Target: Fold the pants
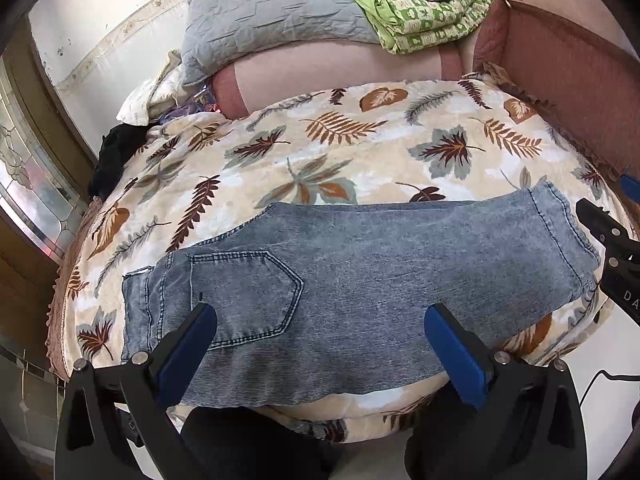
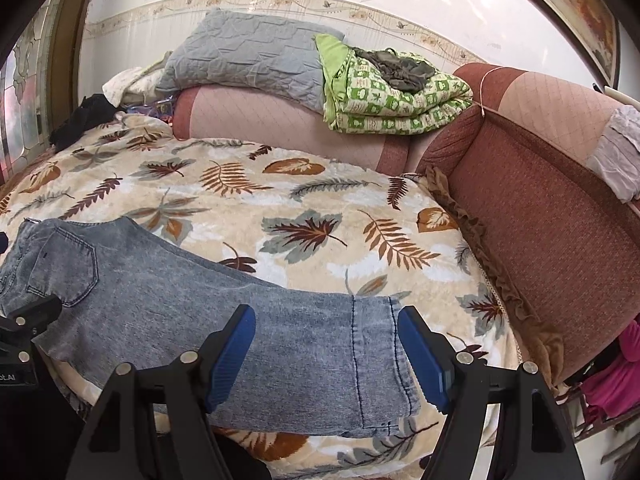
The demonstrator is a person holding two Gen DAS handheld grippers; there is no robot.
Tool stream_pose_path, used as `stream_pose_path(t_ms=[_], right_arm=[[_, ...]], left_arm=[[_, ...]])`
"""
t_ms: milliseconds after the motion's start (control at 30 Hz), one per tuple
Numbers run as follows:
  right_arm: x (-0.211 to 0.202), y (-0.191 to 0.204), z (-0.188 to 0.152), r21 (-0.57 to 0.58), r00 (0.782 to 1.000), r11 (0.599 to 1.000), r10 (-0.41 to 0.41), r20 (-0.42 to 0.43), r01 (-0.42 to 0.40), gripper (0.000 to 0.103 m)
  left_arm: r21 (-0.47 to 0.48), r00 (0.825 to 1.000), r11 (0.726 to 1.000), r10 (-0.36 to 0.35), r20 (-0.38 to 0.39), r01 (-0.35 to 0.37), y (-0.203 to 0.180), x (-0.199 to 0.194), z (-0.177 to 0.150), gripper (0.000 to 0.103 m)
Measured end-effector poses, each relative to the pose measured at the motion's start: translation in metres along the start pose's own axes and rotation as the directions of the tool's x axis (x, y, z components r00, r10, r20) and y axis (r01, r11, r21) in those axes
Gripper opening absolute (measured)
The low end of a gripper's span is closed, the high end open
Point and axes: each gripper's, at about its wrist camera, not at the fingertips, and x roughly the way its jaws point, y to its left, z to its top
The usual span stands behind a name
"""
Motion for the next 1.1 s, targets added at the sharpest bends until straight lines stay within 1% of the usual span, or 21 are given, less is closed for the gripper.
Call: stream_pose_path(t_ms=[267,433,533,867,967,1100], right_arm=[[0.011,-0.002,-0.006,0.001,0.999,1.000,-0.002,-0.036,0.002,0.077],[0.020,-0.006,-0.013,0.008,0.997,1.000,-0.019,-0.072,0.020,0.077],[0.024,-0.008,-0.016,0.004,0.996,0.999,-0.032,-0.083,0.032,0.077],[0.027,-0.009,-0.018,0.003,0.994,0.999,-0.034,-0.100,0.034,0.077],[0.029,-0.010,-0.020,0.007,0.994,1.000,-0.022,-0.103,0.023,0.077],[0.035,-0.024,-0.030,0.050,0.992,0.998,0.030,-0.120,-0.024,0.077]], left_arm=[[0.008,1.000,1.000,-0.005,-0.018,0.005,-0.004,0.006,-0.002,0.103],[0.020,1.000,1.000,-0.010,-0.025,0.011,-0.008,0.008,-0.004,0.103],[0.027,0.999,1.000,-0.014,-0.029,0.015,-0.011,0.009,-0.005,0.103],[0.033,0.999,0.999,-0.014,-0.037,0.015,-0.013,0.012,-0.006,0.103],[0.034,0.999,0.999,-0.010,-0.042,0.011,-0.012,0.015,-0.008,0.103],[0.024,0.998,1.000,0.001,-0.059,0.000,-0.006,0.022,-0.012,0.103]])
